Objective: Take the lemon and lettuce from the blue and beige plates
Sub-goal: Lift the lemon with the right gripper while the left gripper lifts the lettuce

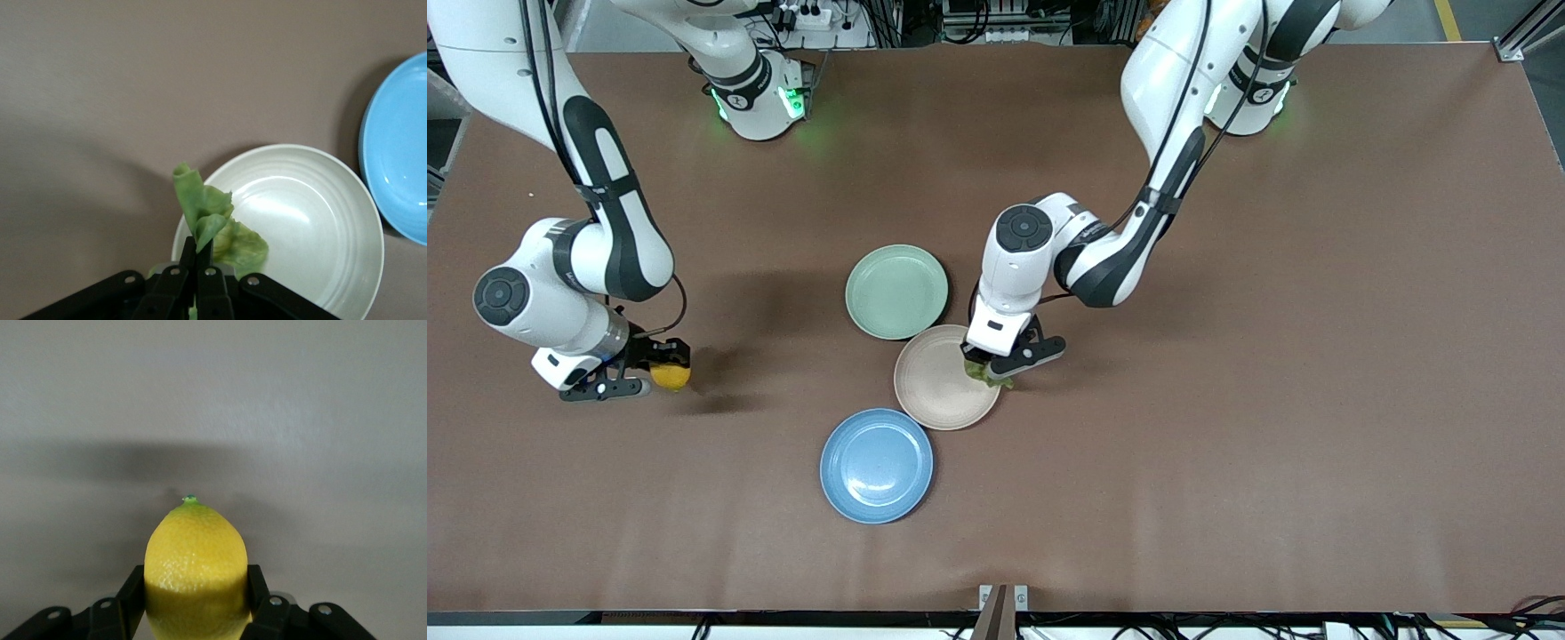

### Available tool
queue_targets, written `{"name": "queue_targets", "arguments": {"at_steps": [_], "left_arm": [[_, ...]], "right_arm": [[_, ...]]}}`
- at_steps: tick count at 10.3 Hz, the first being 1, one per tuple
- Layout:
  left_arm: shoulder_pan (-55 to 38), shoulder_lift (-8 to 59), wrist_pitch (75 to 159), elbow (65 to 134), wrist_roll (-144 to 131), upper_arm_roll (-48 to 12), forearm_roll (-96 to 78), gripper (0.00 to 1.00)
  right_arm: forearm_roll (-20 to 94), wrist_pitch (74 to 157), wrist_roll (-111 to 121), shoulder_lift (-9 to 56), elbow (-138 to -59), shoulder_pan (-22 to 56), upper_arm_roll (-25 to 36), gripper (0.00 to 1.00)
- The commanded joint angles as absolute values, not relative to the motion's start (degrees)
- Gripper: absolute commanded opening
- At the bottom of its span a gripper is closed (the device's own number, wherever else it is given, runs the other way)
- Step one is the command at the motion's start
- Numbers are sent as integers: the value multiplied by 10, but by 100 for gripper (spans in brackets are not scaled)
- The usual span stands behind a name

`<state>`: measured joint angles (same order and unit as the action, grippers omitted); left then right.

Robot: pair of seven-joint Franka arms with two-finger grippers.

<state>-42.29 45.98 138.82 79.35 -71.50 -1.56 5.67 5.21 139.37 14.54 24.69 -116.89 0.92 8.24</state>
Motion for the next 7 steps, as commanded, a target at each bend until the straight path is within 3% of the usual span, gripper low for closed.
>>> {"name": "queue_targets", "arguments": {"at_steps": [1,6,7], "left_arm": [[-409,419,1316,803,-709,-15,66,0],[-325,384,1224,803,-622,-18,65,0],[-307,380,1210,804,-599,-18,65,0]], "right_arm": [[83,1404,122,232,-1207,4,77,0],[101,1403,67,240,-1208,11,77,0],[101,1402,66,240,-1208,12,77,8]]}}
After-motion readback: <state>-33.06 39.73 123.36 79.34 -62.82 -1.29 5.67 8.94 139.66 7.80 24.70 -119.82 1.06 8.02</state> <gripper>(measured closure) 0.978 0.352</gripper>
